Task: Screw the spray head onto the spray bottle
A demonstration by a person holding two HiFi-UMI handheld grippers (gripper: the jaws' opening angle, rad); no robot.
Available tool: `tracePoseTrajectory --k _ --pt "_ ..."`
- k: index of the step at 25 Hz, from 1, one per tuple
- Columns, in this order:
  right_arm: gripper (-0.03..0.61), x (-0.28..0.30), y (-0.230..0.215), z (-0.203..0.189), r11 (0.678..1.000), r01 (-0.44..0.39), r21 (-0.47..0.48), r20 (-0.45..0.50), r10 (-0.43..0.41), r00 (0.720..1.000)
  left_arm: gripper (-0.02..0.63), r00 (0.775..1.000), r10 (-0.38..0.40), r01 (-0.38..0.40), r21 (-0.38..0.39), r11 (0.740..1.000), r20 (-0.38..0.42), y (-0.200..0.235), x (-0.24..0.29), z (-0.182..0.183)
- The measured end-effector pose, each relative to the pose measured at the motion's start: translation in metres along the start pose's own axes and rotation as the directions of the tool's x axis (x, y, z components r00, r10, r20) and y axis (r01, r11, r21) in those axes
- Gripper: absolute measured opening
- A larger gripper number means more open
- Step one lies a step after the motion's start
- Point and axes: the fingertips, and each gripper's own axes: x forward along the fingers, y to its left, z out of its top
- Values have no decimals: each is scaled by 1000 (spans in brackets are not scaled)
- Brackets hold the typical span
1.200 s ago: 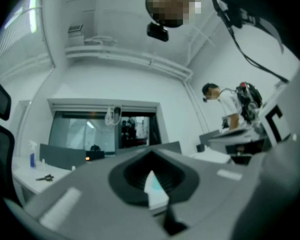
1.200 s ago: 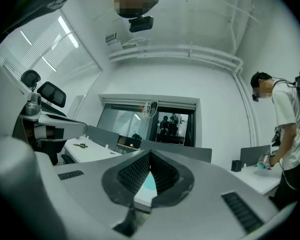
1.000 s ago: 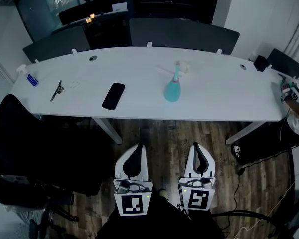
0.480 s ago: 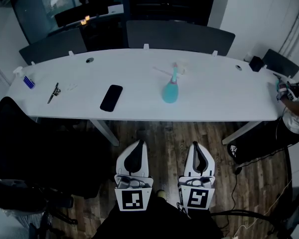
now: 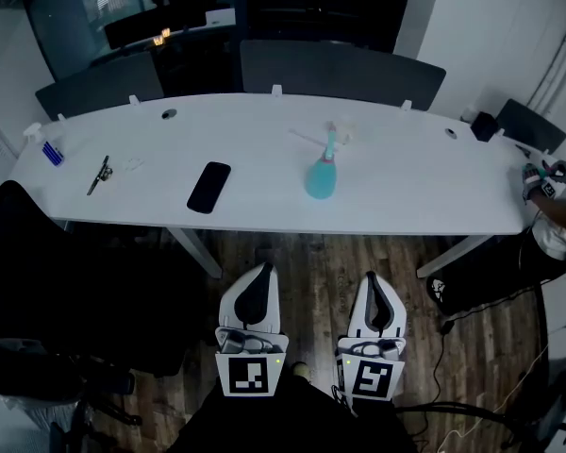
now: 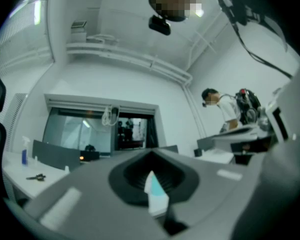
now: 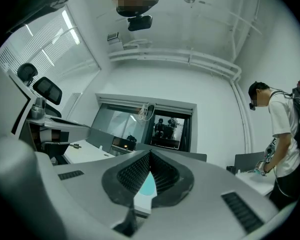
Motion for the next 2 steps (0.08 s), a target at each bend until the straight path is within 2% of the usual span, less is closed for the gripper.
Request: tracePoseTrajectory --k 2 --pt "6 1 2 0 1000 -1 -2 -3 1 1000 2 1000 2 -2 -8 1000 -5 2 0 -2"
